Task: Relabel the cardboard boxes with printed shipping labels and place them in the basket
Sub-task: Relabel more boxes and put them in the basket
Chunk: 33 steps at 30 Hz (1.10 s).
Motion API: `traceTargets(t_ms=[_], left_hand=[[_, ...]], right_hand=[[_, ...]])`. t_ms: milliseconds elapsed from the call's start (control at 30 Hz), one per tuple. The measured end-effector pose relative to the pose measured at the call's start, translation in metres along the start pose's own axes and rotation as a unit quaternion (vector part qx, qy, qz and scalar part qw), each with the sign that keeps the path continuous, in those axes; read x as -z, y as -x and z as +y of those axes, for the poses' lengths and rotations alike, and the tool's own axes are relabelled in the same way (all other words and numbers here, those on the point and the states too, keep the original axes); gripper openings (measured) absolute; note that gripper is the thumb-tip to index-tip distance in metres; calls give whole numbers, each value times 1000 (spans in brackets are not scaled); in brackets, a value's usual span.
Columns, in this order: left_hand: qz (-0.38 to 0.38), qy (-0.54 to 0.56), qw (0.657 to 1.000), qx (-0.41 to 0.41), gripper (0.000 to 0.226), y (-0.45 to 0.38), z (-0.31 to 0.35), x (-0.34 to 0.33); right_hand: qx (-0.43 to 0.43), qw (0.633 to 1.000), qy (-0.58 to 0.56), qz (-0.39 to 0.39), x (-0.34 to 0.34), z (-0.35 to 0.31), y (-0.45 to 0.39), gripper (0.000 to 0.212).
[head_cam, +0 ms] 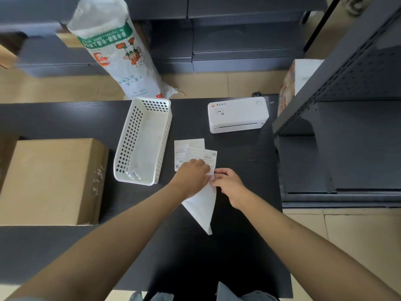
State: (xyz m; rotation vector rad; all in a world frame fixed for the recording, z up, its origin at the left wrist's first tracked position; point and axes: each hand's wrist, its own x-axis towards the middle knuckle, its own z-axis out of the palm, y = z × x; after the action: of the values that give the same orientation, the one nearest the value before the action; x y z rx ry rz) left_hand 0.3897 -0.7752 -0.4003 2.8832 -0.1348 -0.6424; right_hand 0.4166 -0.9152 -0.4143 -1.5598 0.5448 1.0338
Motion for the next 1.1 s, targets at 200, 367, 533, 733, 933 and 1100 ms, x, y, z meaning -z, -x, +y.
traceTargets(t_ms=[200, 367, 533, 733, 933, 1100], left_hand=[[-25, 66, 996, 52, 38, 5, 0, 1], [7, 121, 989, 80, 46, 11, 1, -4], [35, 102, 991, 81, 45, 15, -1, -6], [39, 126, 989, 67, 46, 19, -7, -10], [47, 79, 995, 42, 41, 21, -10, -7], [38, 62, 997, 6, 38, 19, -10, 2]], right_hand=[[-22, 996, -82, -18, 0, 1, 8, 51], [-55, 975, -184, -114, 4, 6, 13, 51], [-62, 978, -162, -116, 4, 6, 14, 30], [-80, 981, -149, -92, -1, 3, 21, 23], [-48, 989, -96, -97, -7, 0, 26, 25], [25, 996, 70, -53, -1, 2, 25, 13]])
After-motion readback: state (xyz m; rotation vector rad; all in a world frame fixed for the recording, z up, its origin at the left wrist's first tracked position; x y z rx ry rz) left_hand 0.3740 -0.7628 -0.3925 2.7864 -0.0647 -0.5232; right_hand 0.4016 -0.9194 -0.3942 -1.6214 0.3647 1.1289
